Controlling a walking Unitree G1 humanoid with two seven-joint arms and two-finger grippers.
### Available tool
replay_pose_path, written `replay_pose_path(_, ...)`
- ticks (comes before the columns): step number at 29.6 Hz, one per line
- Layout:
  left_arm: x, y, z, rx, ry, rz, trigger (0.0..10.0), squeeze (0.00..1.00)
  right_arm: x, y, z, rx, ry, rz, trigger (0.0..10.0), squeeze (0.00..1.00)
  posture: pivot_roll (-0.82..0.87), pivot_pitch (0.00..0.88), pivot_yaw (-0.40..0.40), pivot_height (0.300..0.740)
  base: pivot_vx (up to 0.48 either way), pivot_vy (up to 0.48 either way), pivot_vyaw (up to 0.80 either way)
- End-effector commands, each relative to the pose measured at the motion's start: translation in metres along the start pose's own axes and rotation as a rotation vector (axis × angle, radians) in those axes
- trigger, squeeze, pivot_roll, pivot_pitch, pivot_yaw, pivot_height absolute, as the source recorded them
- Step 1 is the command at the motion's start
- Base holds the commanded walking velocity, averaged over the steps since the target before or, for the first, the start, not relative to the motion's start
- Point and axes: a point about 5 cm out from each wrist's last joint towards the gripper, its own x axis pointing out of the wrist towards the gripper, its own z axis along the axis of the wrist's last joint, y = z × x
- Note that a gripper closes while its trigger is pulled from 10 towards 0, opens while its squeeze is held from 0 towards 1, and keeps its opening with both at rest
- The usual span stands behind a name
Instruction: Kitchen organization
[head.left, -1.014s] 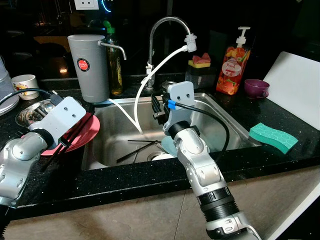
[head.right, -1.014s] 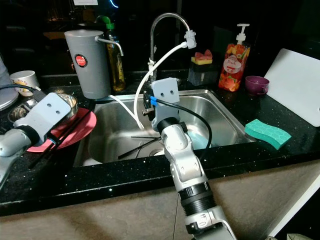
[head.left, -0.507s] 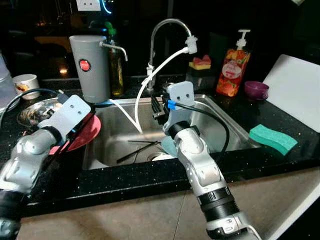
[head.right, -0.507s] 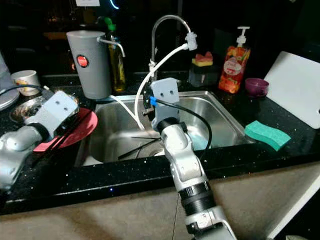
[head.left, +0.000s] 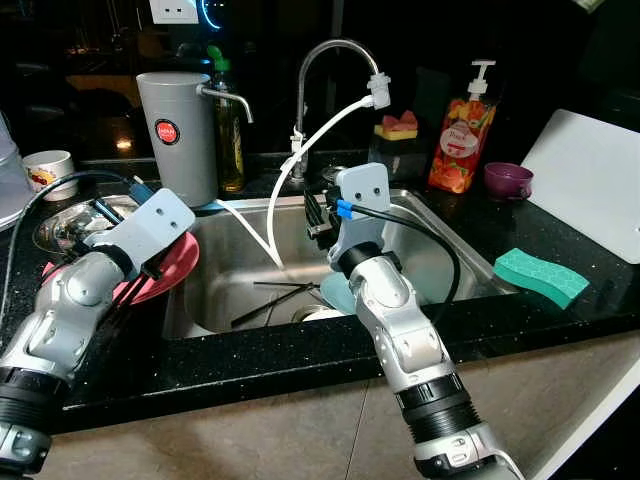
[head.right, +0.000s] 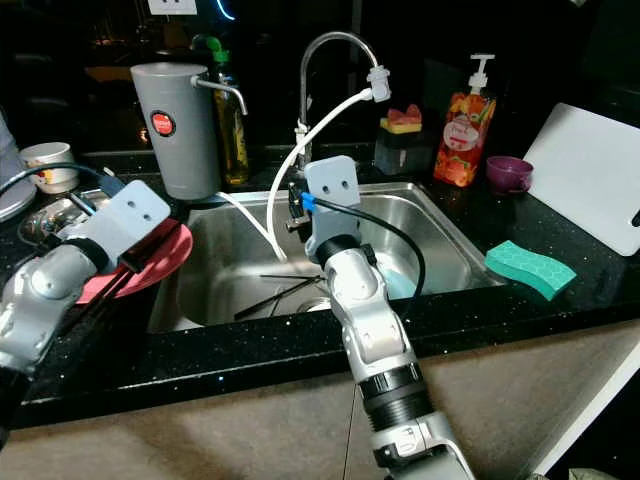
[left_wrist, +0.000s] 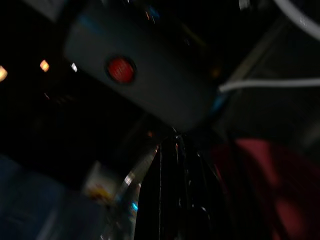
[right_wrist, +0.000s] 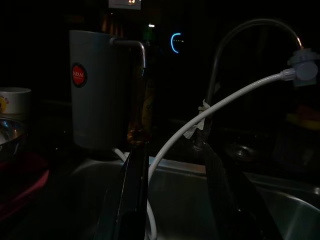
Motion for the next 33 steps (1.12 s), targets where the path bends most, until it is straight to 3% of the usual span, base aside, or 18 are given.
replay_pose_path(1, 0.000, 0.011, 0.027, 0.062, -0.149, 0.080, 10.0, 0.00, 0.000, 0.001, 0.003, 0.009, -0.009, 0.003, 10.0, 0.00, 0.18, 0.074, -0.054, 0.740, 0.000, 0.000, 0.00)
replay_pose_path(6, -0.003, 0.015, 0.049, 0.085, -0.254, 0.115, 10.0, 0.00, 0.000, 0.003, 0.004, 0.012, -0.016, 0.019, 10.0, 0.00, 0.18, 0.074, -0.054, 0.740, 0.000, 0.000, 0.00)
replay_pose_path(8, -0.006, 0.013, 0.070, 0.000, -0.336, 0.114, 10.0, 0.00, -0.002, 0.008, 0.008, 0.016, -0.043, 0.061, 10.0, 0.00, 0.17, 0.076, -0.051, 0.740, 0.000, 0.000, 0.00)
replay_pose_path(9, -0.006, 0.013, 0.070, 0.000, -0.336, 0.114, 10.0, 0.00, -0.002, 0.008, 0.008, 0.016, -0.043, 0.061, 10.0, 0.00, 0.17, 0.076, -0.051, 0.740, 0.000, 0.000, 0.00)
replay_pose_path(11, -0.007, 0.017, 0.090, -0.121, -0.403, 0.118, 10.0, 0.00, -0.005, 0.010, 0.014, -0.042, -0.084, 0.090, 10.0, 0.00, 0.17, 0.078, -0.050, 0.740, 0.000, 0.000, 0.00)
replay_pose_path(16, -0.004, 0.021, 0.096, -0.199, -0.416, 0.132, 10.0, 0.00, -0.006, 0.011, 0.016, -0.141, -0.111, 0.084, 10.0, 0.00, 0.17, 0.078, -0.051, 0.740, 0.000, 0.000, 0.00)
replay_pose_path(17, -0.001, 0.022, 0.096, -0.277, -0.408, 0.116, 10.0, 0.00, -0.007, 0.012, 0.015, -0.215, -0.121, 0.084, 10.0, 0.00, 0.16, 0.078, -0.050, 0.740, 0.000, 0.000, 0.00)
replay_pose_path(18, -0.001, 0.022, 0.096, -0.277, -0.408, 0.116, 10.0, 0.00, -0.007, 0.012, 0.015, -0.215, -0.121, 0.084, 10.0, 0.00, 0.16, 0.078, -0.050, 0.740, 0.000, 0.000, 0.00)
replay_pose_path(19, 0.002, 0.020, 0.097, -0.392, -0.385, 0.076, 10.0, 0.00, -0.008, 0.016, 0.013, -0.284, -0.128, 0.098, 10.0, 0.00, 0.16, 0.076, -0.046, 0.740, 0.000, 0.000, 0.00)
replay_pose_path(20, 0.004, 0.019, 0.097, -0.437, -0.370, 0.055, 10.0, 0.00, -0.009, 0.017, 0.011, -0.303, -0.128, 0.105, 10.0, 0.00, 0.16, 0.076, -0.046, 0.740, 0.000, 0.000, 0.00)
replay_pose_path(21, 0.004, 0.019, 0.097, -0.437, -0.370, 0.055, 10.0, 0.00, -0.009, 0.017, 0.011, -0.303, -0.128, 0.105, 10.0, 0.00, 0.16, 0.076, -0.046, 0.740, 0.000, 0.000, 0.00)
replay_pose_path(22, 0.009, 0.015, 0.092, -0.578, -0.303, -0.030, 10.0, 0.00, -0.011, 0.020, 0.006, -0.318, -0.116, 0.120, 10.0, 0.00, 0.16, 0.075, -0.044, 0.740, 0.000, 0.000, 0.00)
replay_pose_path(24, 0.010, 0.006, 0.089, -0.760, -0.225, -0.177, 10.0, 0.00, -0.014, 0.022, 0.001, -0.335, -0.102, 0.138, 10.0, 0.00, 0.16, 0.075, -0.044, 0.740, 0.000, 0.000, 0.00)
replay_pose_path(25, 0.010, 0.006, 0.089, -0.760, -0.225, -0.177, 10.0, 0.00, -0.014, 0.022, 0.001, -0.335, -0.102, 0.138, 10.0, 0.00, 0.16, 0.075, -0.044, 0.740, 0.000, 0.000, 0.00)
replay_pose_path(28, 0.006, 0.004, 0.094, -0.966, -0.226, -0.320, 10.0, 0.00, -0.017, 0.025, -0.005, -0.309, -0.078, 0.168, 10.0, 0.00, 0.16, 0.076, -0.041, 0.740, 0.000, 0.000, 0.00)
replay_pose_path(30, 0.004, 0.007, 0.096, -1.028, -0.246, -0.360, 10.0, 0.00, -0.018, 0.027, -0.007, -0.281, -0.067, 0.191, 10.0, 0.00, 0.16, 0.078, -0.039, 0.740, 0.000, 0.000, 0.00)
replay_pose_path(33, 0.002, 0.010, 0.096, -1.032, -0.258, -0.371, 10.0, 0.00, -0.019, 0.030, -0.009, -0.261, -0.055, 0.221, 10.0, 0.00, 0.16, 0.078, -0.039, 0.740, 0.000, 0.000, 0.00)
